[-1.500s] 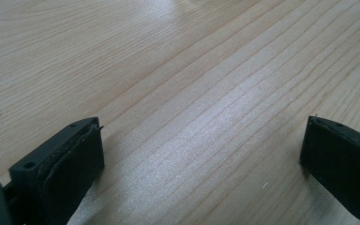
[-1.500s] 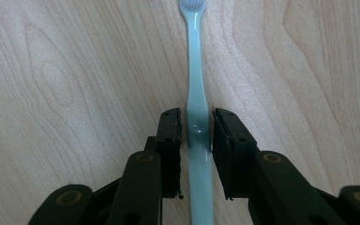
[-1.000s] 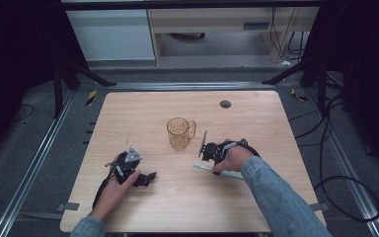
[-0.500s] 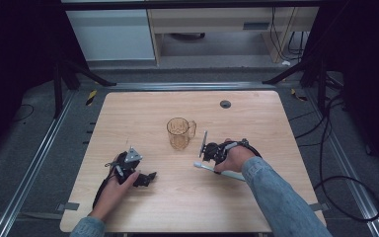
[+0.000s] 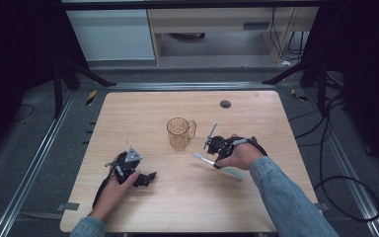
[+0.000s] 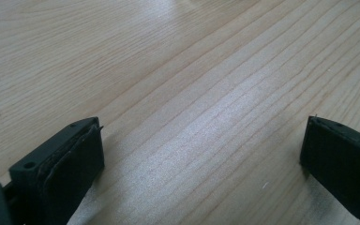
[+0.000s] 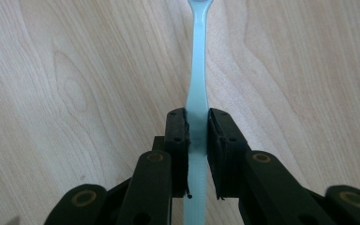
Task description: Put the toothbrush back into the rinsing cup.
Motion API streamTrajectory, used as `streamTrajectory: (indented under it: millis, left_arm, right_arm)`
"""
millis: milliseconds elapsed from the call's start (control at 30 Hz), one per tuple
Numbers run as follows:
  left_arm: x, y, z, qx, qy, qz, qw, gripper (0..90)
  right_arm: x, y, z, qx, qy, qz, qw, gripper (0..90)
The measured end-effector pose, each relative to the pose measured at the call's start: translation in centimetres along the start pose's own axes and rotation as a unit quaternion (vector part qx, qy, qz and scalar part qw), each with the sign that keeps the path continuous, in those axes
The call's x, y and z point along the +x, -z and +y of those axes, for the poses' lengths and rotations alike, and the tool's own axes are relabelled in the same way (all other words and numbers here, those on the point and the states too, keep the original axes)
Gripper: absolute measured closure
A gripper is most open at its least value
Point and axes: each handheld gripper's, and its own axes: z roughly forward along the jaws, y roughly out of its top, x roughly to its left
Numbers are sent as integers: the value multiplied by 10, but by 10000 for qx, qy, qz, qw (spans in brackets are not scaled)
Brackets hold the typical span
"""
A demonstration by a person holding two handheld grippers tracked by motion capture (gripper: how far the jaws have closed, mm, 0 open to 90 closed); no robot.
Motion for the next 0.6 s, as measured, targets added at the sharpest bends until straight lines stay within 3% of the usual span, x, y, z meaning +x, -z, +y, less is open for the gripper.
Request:
streamTrajectory:
  millis: [267, 600]
  left_arm:
    - [0, 0, 0, -3, 1, 0, 10000, 0]
    - [0, 0, 0, -3, 1, 0, 10000, 0]
  right_arm:
    - [-3, 10, -3, -306, -127, -46, 9994, 786]
    - [-5, 22, -2, -857, -375, -13, 9956, 787]
